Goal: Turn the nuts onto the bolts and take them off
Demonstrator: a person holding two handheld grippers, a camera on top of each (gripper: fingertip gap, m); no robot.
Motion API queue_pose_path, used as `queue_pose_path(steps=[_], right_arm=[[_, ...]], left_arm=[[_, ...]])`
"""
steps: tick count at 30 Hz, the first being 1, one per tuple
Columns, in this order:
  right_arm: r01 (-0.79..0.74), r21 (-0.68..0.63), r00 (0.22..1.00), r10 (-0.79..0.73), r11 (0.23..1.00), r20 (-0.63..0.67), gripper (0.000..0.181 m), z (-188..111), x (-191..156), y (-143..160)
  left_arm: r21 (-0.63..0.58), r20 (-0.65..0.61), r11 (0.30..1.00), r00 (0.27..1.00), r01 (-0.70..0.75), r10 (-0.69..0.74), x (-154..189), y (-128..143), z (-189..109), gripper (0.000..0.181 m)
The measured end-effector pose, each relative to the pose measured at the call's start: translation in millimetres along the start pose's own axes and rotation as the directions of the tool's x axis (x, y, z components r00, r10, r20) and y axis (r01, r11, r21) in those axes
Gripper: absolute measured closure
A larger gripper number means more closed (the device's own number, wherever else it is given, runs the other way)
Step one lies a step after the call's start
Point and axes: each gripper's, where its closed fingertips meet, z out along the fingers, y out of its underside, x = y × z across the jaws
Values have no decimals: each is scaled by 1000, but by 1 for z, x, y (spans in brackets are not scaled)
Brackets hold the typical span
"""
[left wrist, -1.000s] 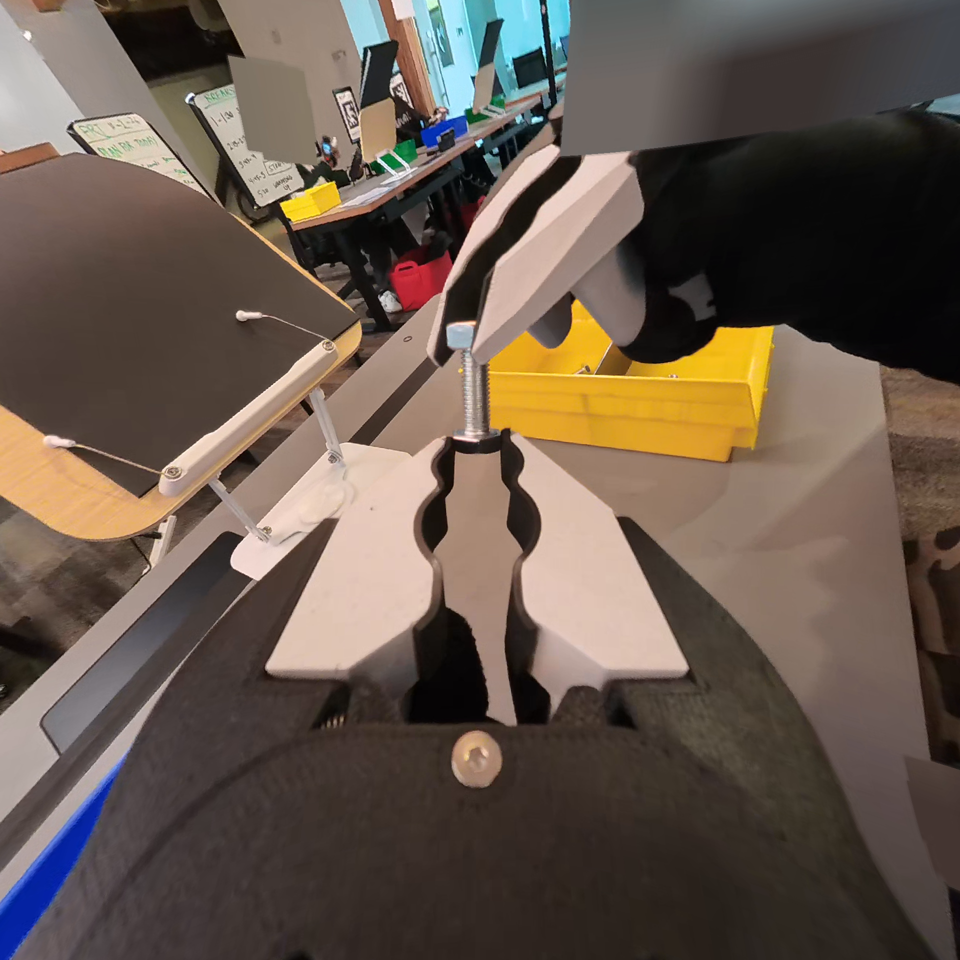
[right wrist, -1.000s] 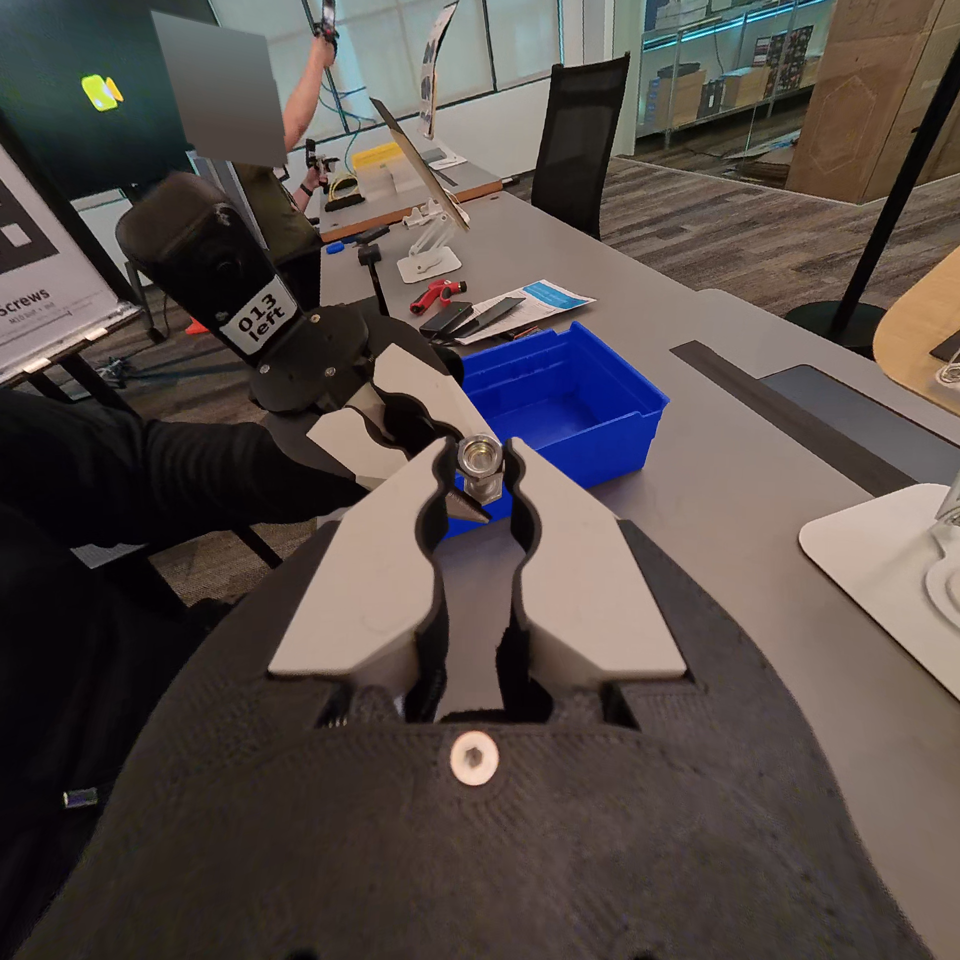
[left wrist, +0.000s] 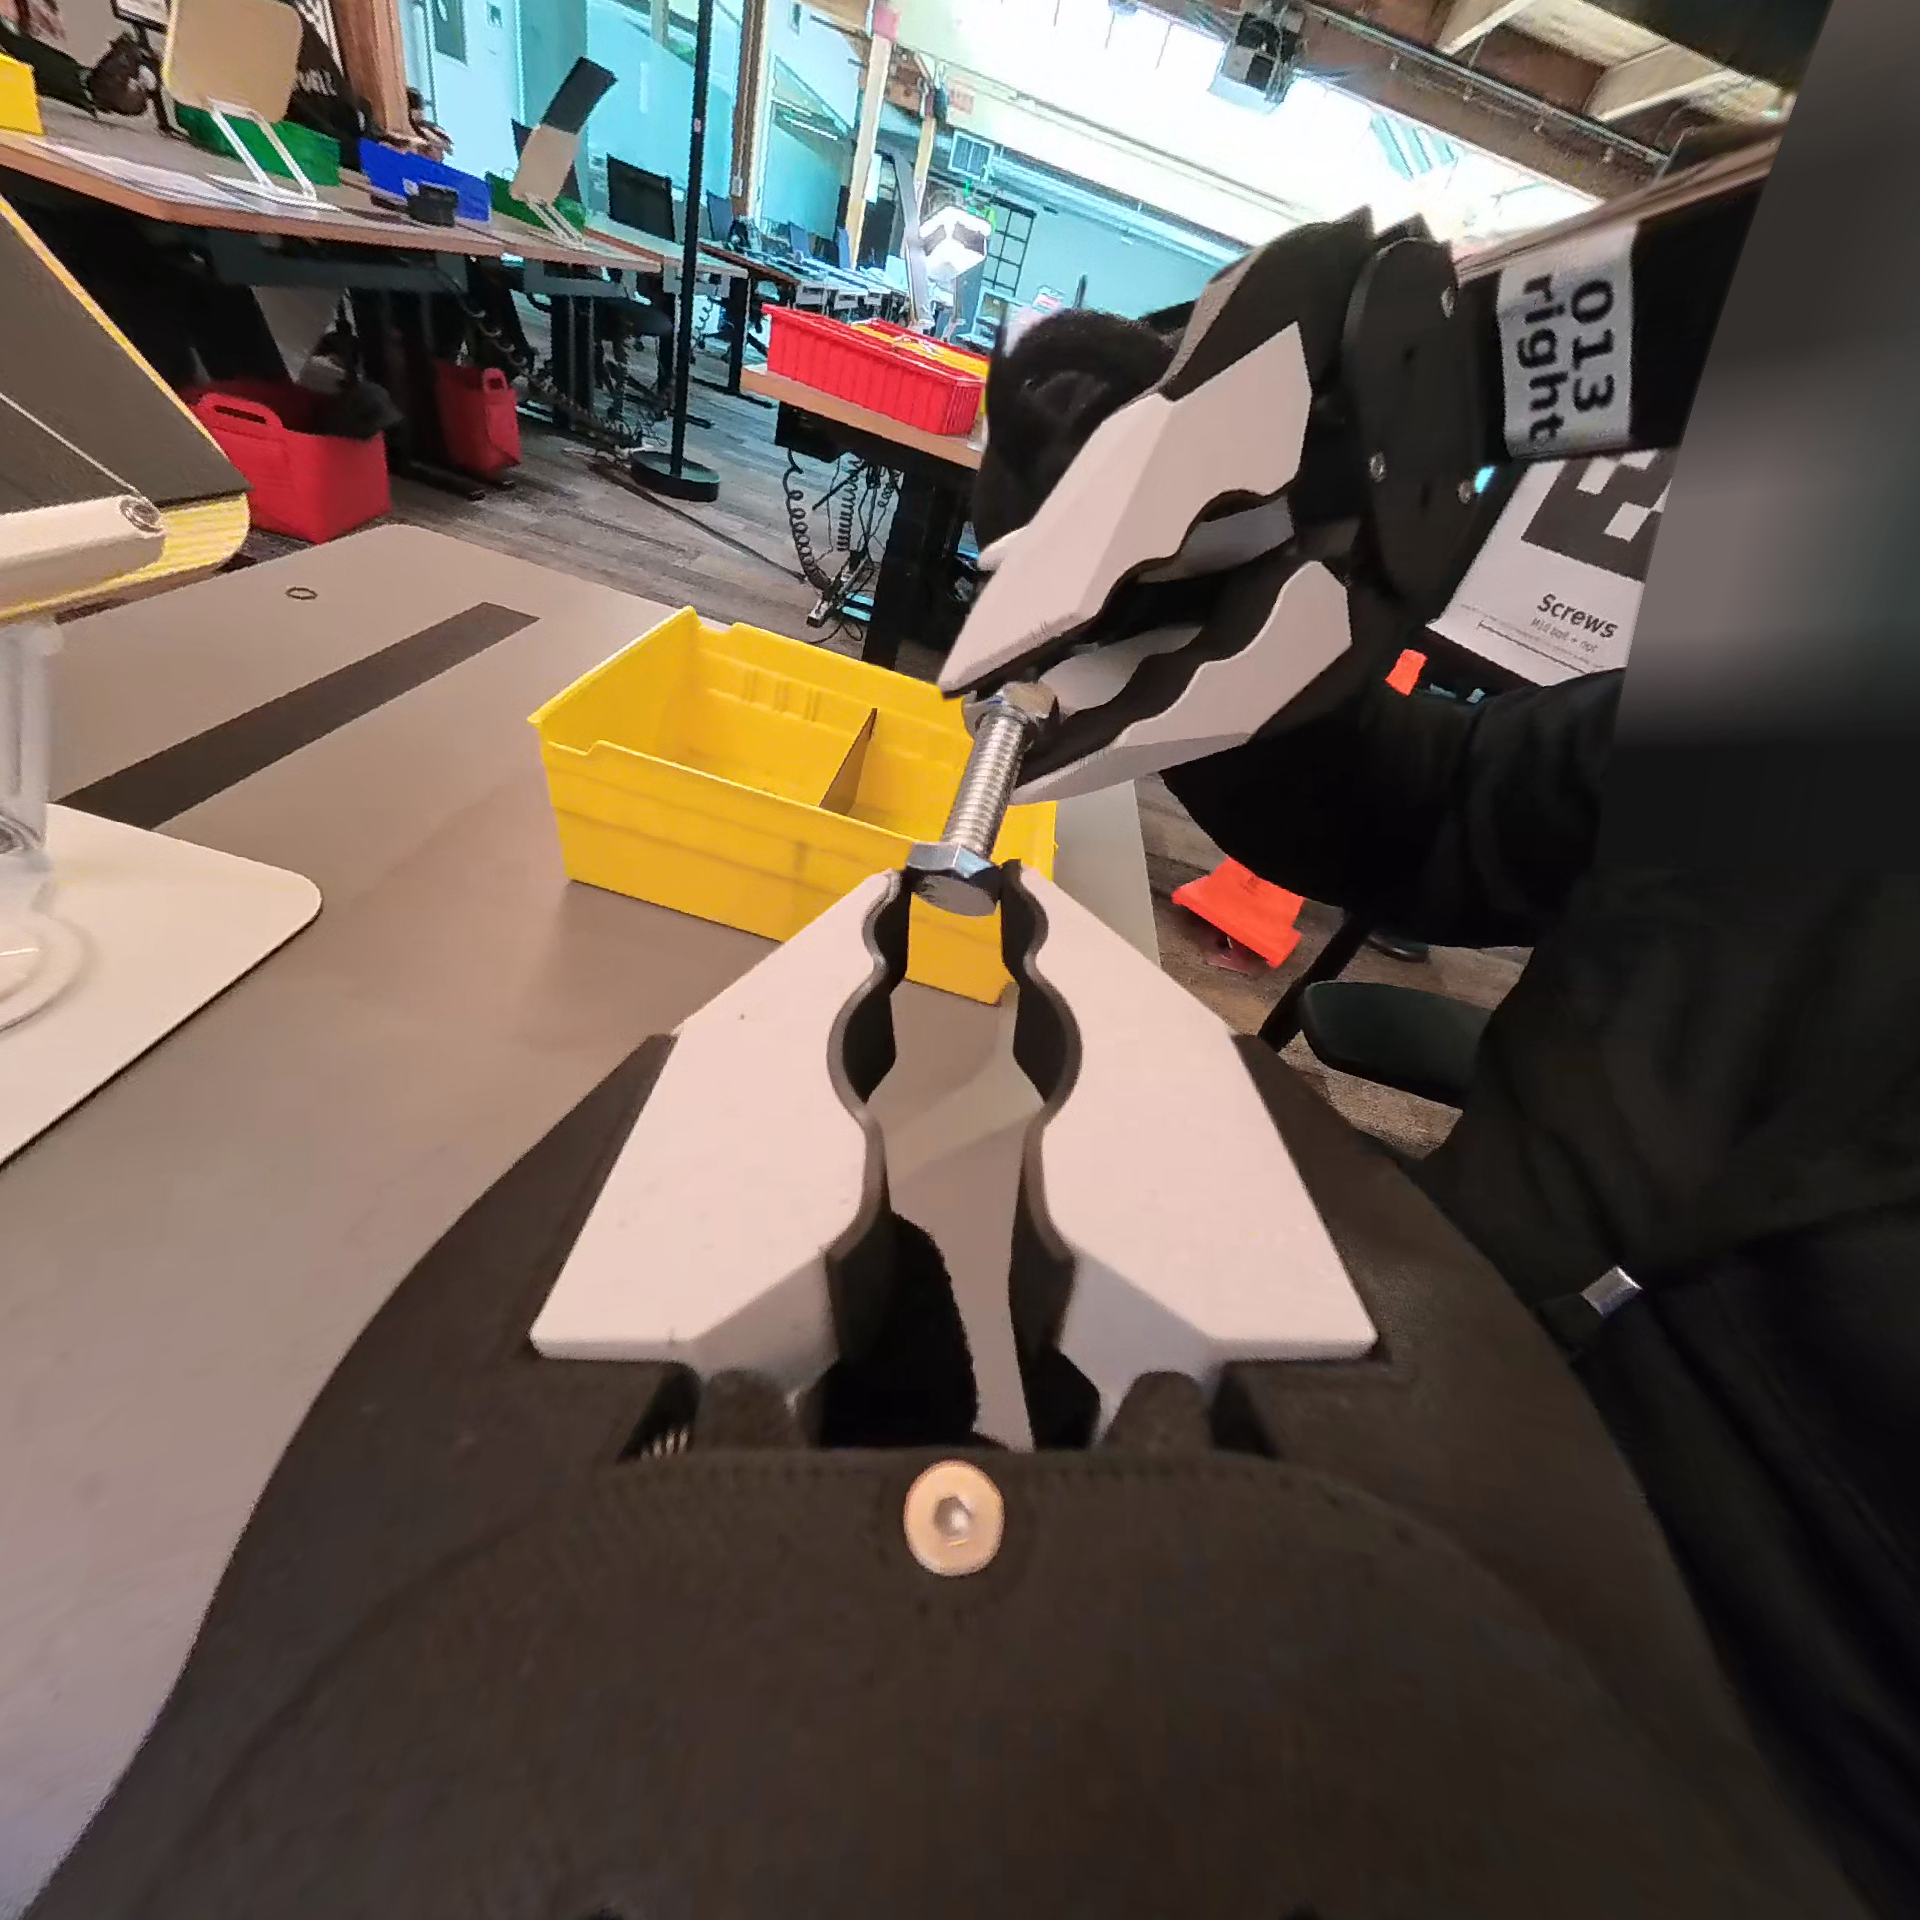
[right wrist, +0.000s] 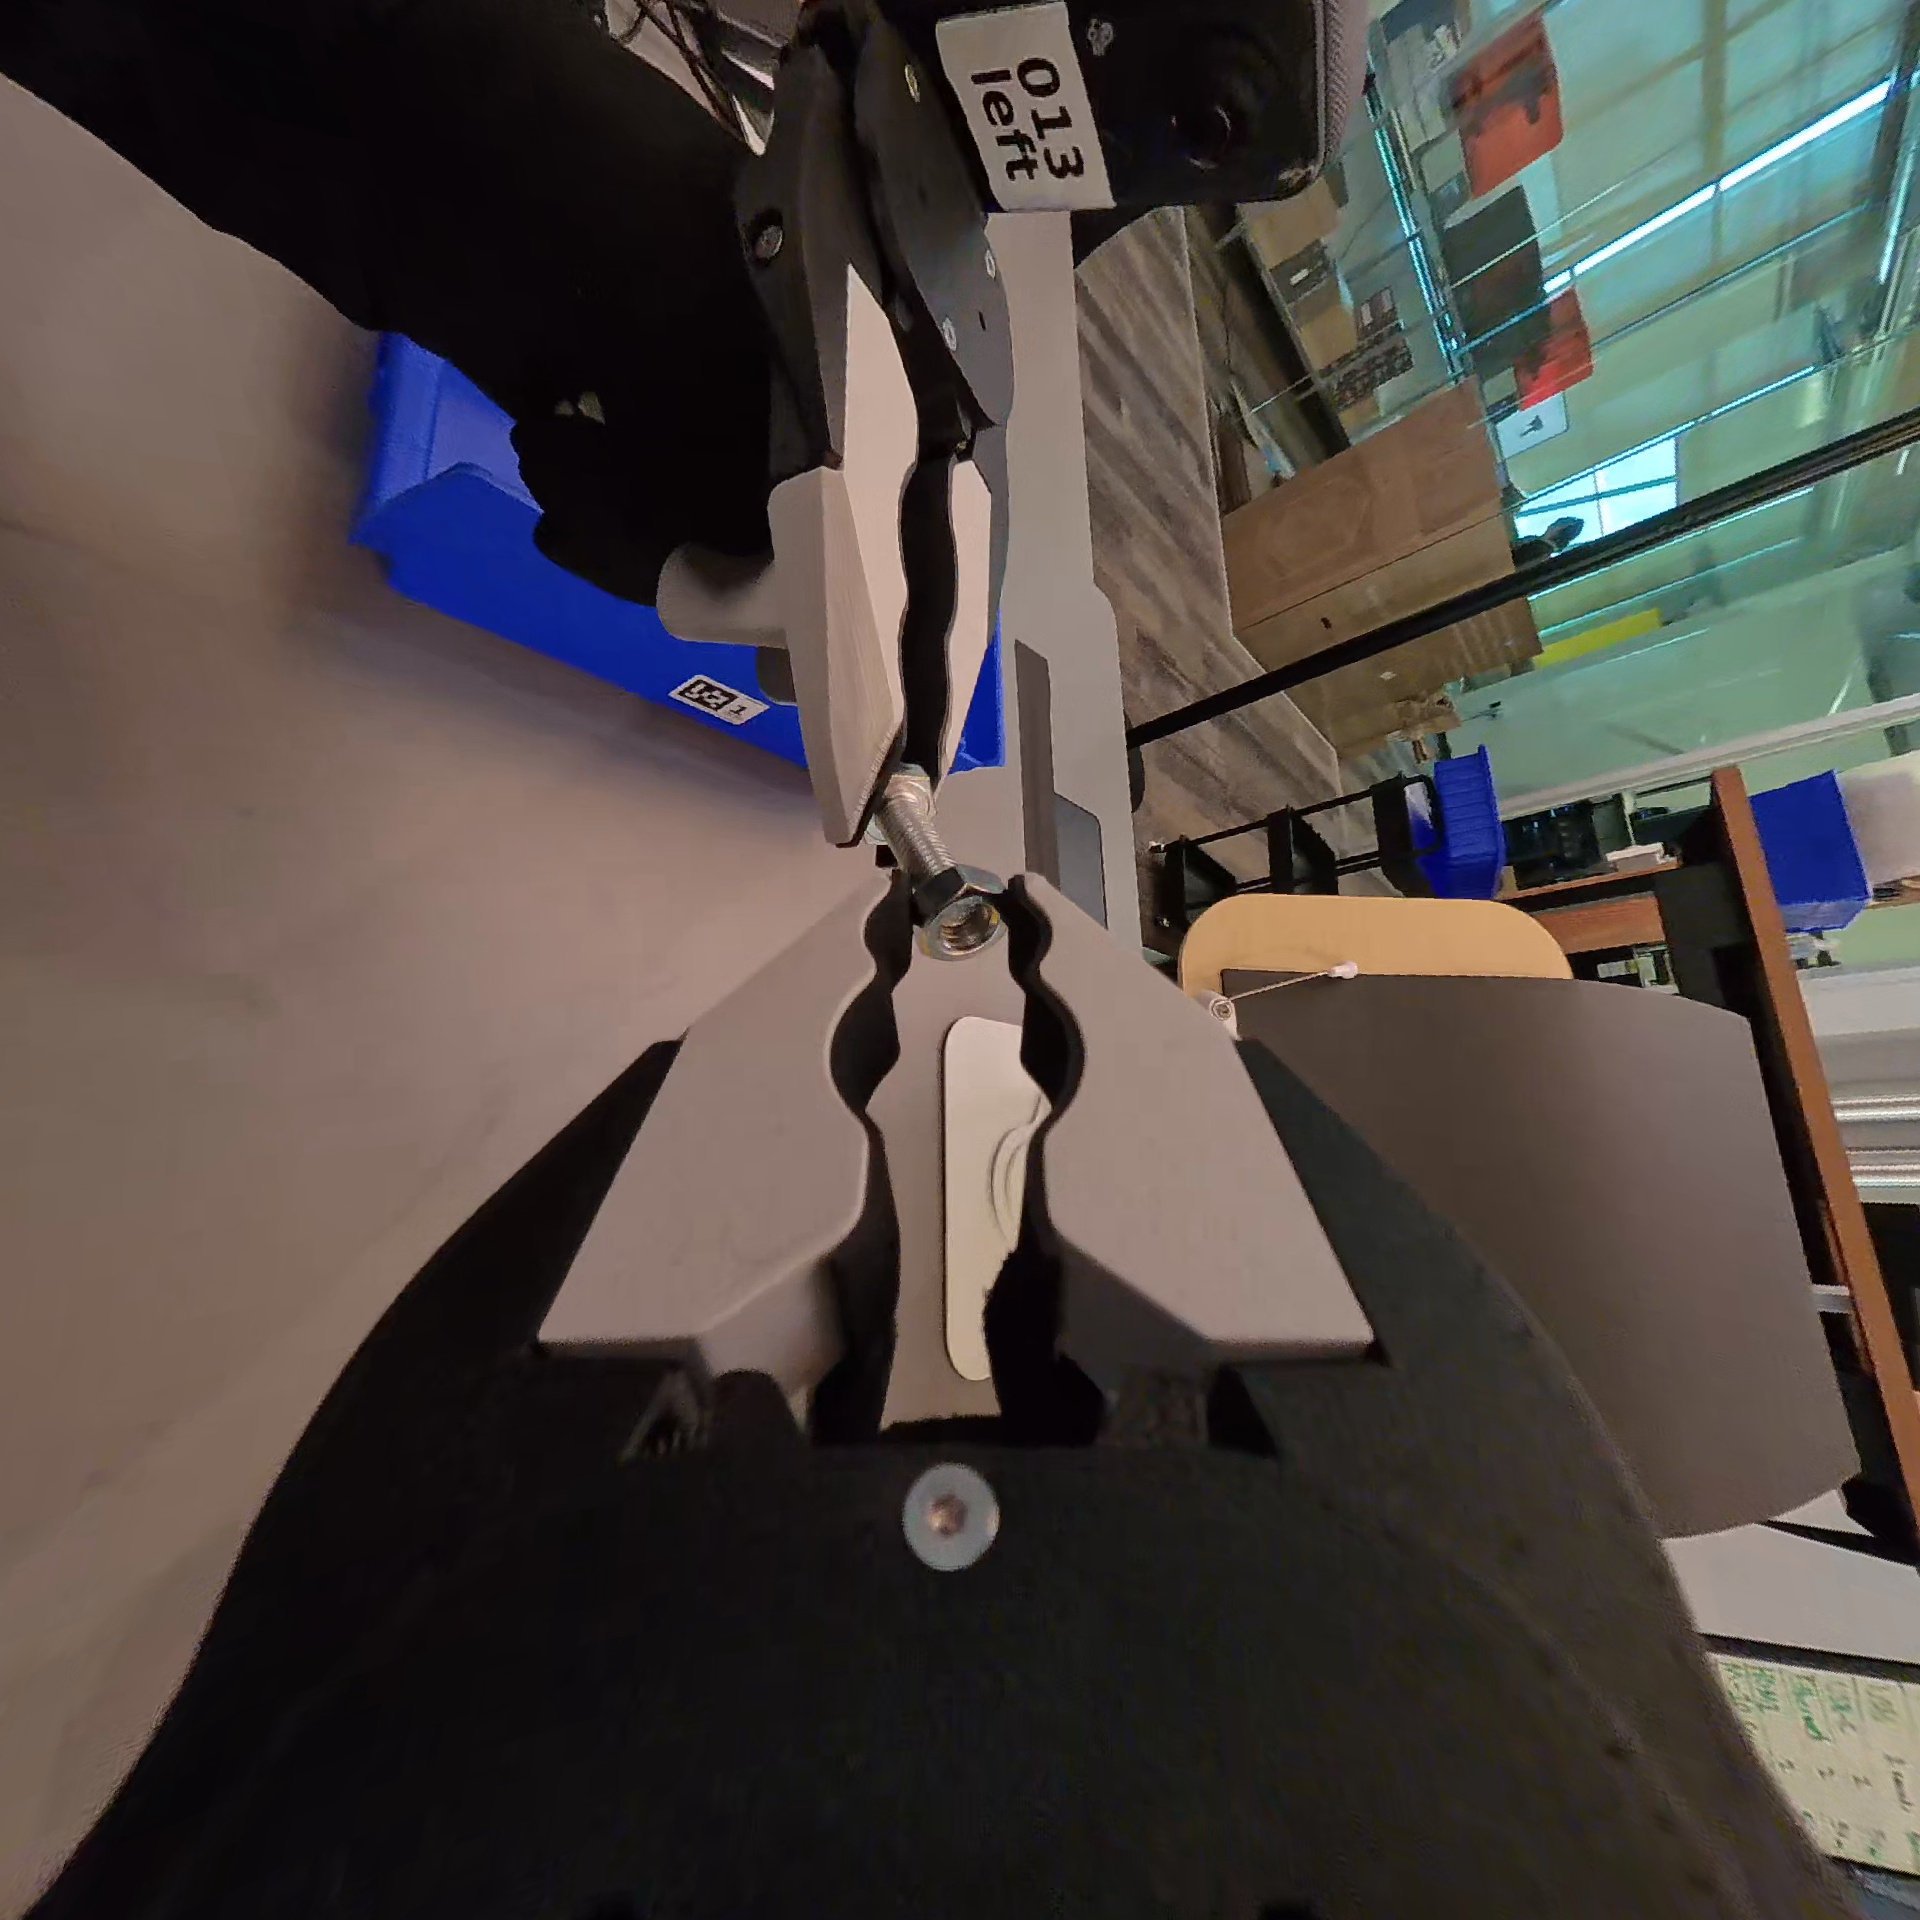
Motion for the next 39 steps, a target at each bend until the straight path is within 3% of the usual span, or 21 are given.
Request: queue_pose_path(steps=[10, 13, 17, 19, 22, 24, 27, 29, 31, 34, 36, 39], right_arm=[[-23, 24, 999, 22, 999, 30, 164, -1, 2, 0], [-71, 24, 997, 71, 997, 9, 139, 0, 8, 3], [-225, 91, 974, 222, 970, 36, 135, -7, 14, 2], [-423, 105, 904, 412, 900, 113, 136, -10, 15, 8], [-715, 143, 691, 660, 685, 296, 138, -14, 13, 8], [-818, 127, 562, 734, 561, 381, 136, -12, 10, 10], [-861, 109, 490, 752, 497, 441, 138, -7, 1, 7], [-864, 101, 480, 745, 494, 464, 144, -4, -4, 3], [-864, 120, 482, 735, 489, 477, 165, -5, -3, -1], [-854, 125, 499, 726, 506, 473, 165, -6, -3, -2], [-810, 125, 561, 694, 573, 452, 166, -6, -5, -1], [-664, 131, 720, 583, 736, 375, 165, -6, -8, -1]], left_arm=[[6, 17, 999, 999, -31, 31, -1, -2, 0, 166], [20, 15, 999, 999, -32, 32, -1, -3, 0, 166], [36, 31, 998, 998, -54, 53, -3, -6, -1, 166], [33, 76, 994, 992, -101, 99, -5, -8, -3, 166], [-8, 151, 979, 968, -201, 200, -7, -8, -3, 166], [-46, 181, 967, 950, -252, 256, -5, -7, 0, 166], [-75, 210, 952, 929, -296, 305, -3, -6, 4, 166], [-84, 208, 949, 926, -305, 316, -1, -6, 7, 166], [-85, 206, 948, 925, -308, 319, 1, -6, 7, 166], [-73, 197, 952, 932, -296, 305, 2, -6, 7, 166], [-75, 174, 957, 941, -280, 289, 2, -5, 7, 166], [-56, 121, 974, 967, -217, 223, 4, 0, 6, 166]])
